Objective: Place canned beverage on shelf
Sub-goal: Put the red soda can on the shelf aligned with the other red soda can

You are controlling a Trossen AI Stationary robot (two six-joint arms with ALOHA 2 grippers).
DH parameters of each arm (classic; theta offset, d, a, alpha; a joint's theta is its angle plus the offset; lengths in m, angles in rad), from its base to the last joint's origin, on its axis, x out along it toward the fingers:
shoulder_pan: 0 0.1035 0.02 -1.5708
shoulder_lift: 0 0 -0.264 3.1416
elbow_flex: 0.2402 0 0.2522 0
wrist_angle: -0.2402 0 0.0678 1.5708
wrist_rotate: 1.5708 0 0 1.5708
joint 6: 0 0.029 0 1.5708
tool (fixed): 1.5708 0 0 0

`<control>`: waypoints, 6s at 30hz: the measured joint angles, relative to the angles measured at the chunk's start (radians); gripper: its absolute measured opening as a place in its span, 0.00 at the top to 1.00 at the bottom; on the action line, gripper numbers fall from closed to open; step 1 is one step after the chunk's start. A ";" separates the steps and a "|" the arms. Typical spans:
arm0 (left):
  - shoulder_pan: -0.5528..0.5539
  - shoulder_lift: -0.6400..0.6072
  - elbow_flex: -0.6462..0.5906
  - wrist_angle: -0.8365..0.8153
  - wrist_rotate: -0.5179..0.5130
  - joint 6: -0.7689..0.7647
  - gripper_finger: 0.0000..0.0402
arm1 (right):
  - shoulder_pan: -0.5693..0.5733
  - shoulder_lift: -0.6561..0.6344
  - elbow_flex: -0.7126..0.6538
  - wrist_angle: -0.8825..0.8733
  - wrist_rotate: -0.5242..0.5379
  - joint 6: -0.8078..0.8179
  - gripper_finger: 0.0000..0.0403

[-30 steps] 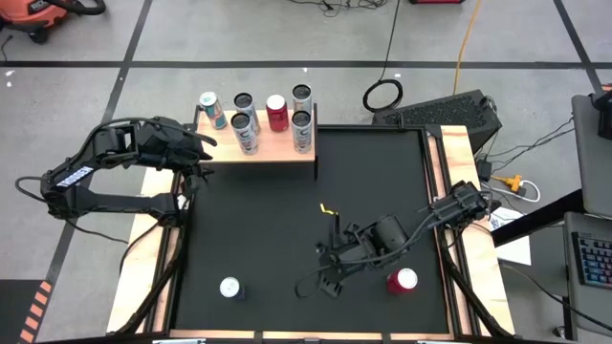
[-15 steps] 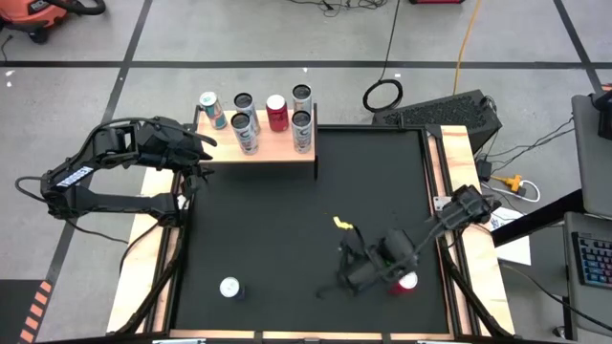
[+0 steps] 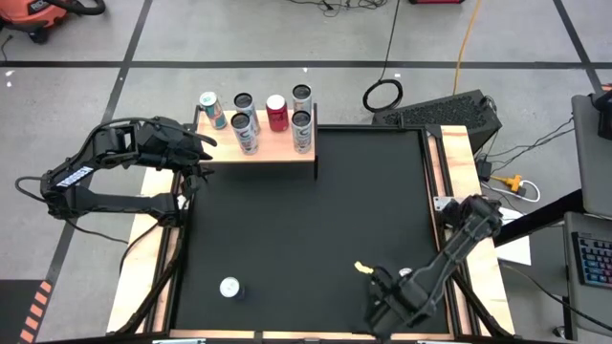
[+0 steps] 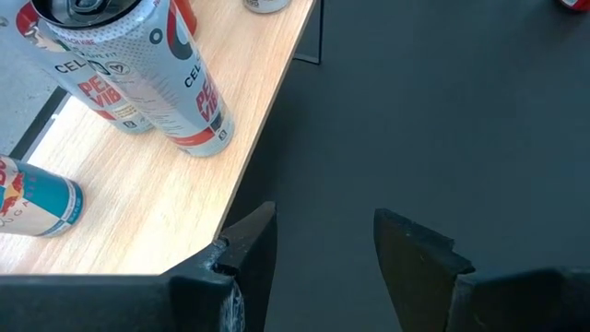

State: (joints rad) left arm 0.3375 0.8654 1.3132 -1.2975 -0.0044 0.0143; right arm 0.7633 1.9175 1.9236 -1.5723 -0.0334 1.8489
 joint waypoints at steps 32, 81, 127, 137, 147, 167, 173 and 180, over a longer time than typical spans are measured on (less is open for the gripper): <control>0.000 0.000 0.000 0.002 0.000 0.025 0.55 | 0.051 -0.094 -0.285 0.002 0.034 0.183 0.22; 0.000 0.000 0.000 0.006 0.000 0.024 0.55 | 0.050 -0.094 -0.532 0.207 0.064 0.197 0.29; 0.000 0.094 0.000 0.005 -0.026 0.024 0.55 | -0.616 -0.164 -0.084 0.464 0.441 -1.121 0.30; 0.000 0.094 0.000 0.005 -0.026 0.021 0.55 | -0.741 -0.156 0.062 0.642 0.449 -1.392 0.30; 0.000 0.094 0.000 0.005 -0.038 0.022 0.55 | -0.823 -0.027 0.269 0.670 0.365 -1.536 0.30; 0.000 0.094 0.000 -0.006 -0.038 0.028 0.55 | -0.890 0.145 0.433 0.681 0.342 -1.749 0.30; 0.000 0.094 0.000 -0.007 -0.038 0.028 0.55 | -0.895 0.154 0.433 0.689 0.348 -1.826 0.30; 0.000 0.094 0.000 -0.006 -0.038 0.027 0.55 | -0.892 0.177 0.433 0.702 0.346 -1.880 0.30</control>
State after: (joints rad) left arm 0.3378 0.9589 1.3132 -1.3037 -0.0423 0.0415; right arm -0.1289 2.0941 2.3566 -0.8707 0.3122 -0.0314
